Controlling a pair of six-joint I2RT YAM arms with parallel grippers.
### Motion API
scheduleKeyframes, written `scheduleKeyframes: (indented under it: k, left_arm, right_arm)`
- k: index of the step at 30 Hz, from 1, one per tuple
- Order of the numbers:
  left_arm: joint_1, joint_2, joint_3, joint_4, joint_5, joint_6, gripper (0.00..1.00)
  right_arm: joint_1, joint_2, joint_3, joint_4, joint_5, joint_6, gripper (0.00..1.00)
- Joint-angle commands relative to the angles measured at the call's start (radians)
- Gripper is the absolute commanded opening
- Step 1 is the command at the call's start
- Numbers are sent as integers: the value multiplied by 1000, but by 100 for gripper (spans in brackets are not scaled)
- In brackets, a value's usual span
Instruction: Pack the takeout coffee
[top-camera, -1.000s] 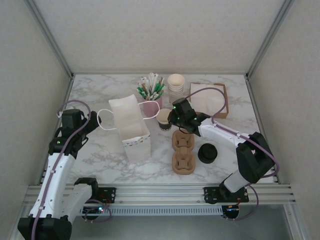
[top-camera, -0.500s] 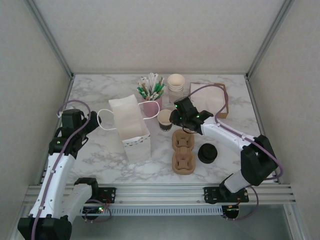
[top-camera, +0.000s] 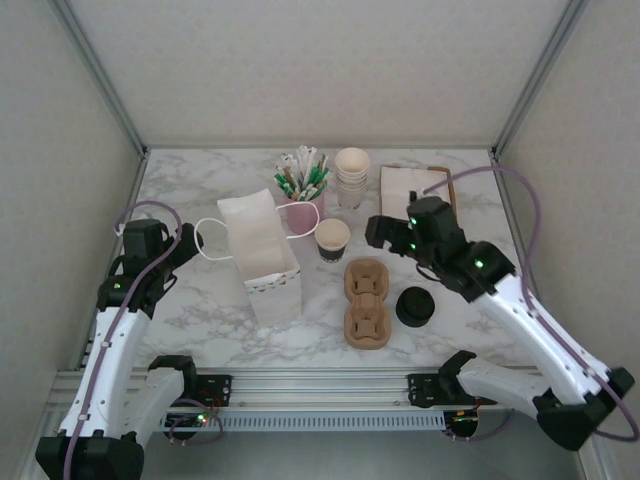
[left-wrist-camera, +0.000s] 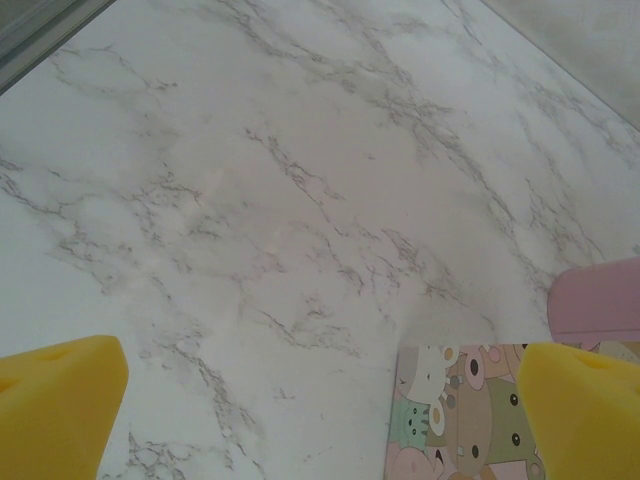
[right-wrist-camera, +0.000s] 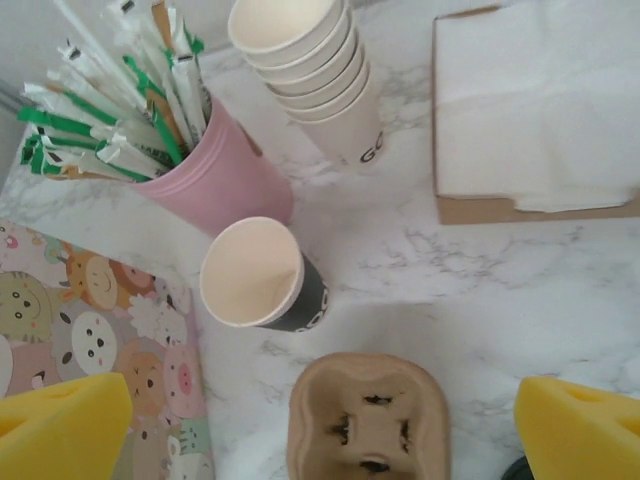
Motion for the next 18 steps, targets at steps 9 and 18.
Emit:
scheduleKeyframes:
  k: [9, 18]
  left_arm:
    - [14, -9, -10, 3, 5, 16, 100]
    - [13, -9, -9, -5, -2, 13, 100]
  right_arm:
    - [-5, -222, -211, -294, 38, 171, 99]
    - [-53, -136, -338, -250, -7, 274, 94]
